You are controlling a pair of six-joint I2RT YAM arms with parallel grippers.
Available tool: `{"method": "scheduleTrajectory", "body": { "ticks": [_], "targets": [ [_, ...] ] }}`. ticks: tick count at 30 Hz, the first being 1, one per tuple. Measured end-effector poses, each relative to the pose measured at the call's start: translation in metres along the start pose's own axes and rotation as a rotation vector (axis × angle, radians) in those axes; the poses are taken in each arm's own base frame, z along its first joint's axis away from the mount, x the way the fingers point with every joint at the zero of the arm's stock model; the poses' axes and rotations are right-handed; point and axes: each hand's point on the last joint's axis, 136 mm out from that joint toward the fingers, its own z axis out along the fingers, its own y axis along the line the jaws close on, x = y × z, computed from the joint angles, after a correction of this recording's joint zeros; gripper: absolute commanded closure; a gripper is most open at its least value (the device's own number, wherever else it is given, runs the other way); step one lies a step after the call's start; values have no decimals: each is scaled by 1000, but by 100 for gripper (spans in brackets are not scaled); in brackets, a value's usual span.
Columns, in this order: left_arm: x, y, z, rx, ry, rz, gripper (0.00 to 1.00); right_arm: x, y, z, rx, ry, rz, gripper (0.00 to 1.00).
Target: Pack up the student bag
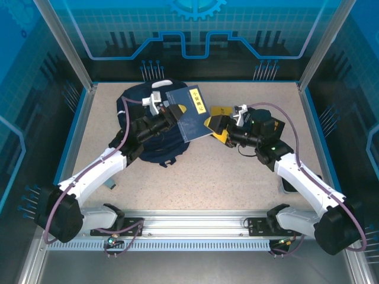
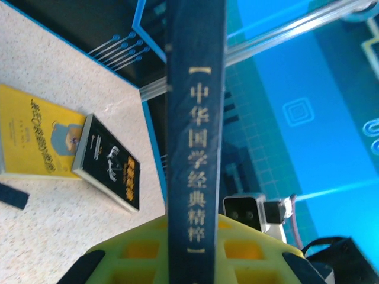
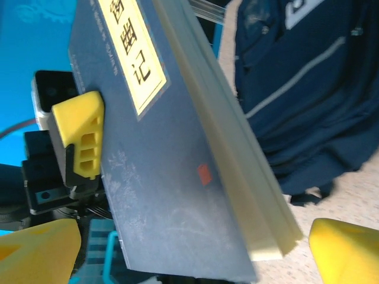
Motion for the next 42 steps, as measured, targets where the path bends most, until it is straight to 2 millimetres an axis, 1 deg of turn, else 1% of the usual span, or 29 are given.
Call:
{"method": "scheduleTrajectory", "body": {
  "ticks": [2, 5, 8, 11, 14, 17, 20, 23, 26, 27, 28, 31, 33, 36, 38, 42],
  "targets": [
    [-6, -5, -1, 13, -30, -24, 95, -1, 9, 7, -50, -12, 12, 2],
    [-12, -12, -2, 39, -59, -66, 95, 0, 16, 18, -100, -19, 27, 4],
    [-17, -19, -3, 70, -78, -103, 96, 1, 25, 26, -138, -21, 30, 9],
    [-21, -23, -4, 89, -98, -132, 96, 0, 34, 28, -173, -35, 26, 20],
    [-24, -25, -5, 97, -111, -152, 96, -3, 42, 29, -206, -54, 31, 26],
    [-24, -26, -5, 107, -113, -169, 96, -8, 47, 32, -235, -77, 40, 30],
    [-24, -21, -6, 109, -122, -186, 97, -14, 50, 33, -254, -103, 48, 37],
    [-23, -16, -6, 105, -130, -198, 97, -18, 52, 34, -269, -118, 48, 48],
    [-23, -15, -6, 107, -133, -209, 96, -20, 51, 36, -266, -127, 57, 58],
    [-23, -14, -7, 108, -137, -209, 95, -20, 50, 36, -264, -128, 61, 59],
    [-23, -13, -7, 107, -139, -210, 92, -20, 49, 37, -259, -128, 63, 60],
    [-22, -6, -7, 91, -138, -212, 77, -20, 41, 39, -225, -132, 61, 70],
    [-20, 1, -7, 73, -137, -211, 62, -19, 33, 40, -191, -136, 56, 80],
    [-18, 20, -9, 10, -132, -203, 38, -17, 24, 40, -146, -136, 36, 92],
    [-17, 34, -13, -45, -131, -194, 23, -16, 17, 39, -114, -137, 23, 96],
    [-18, 62, -30, -184, -127, -146, 8, -12, 0, 39, -38, -127, 1, 99]
  ]
}}
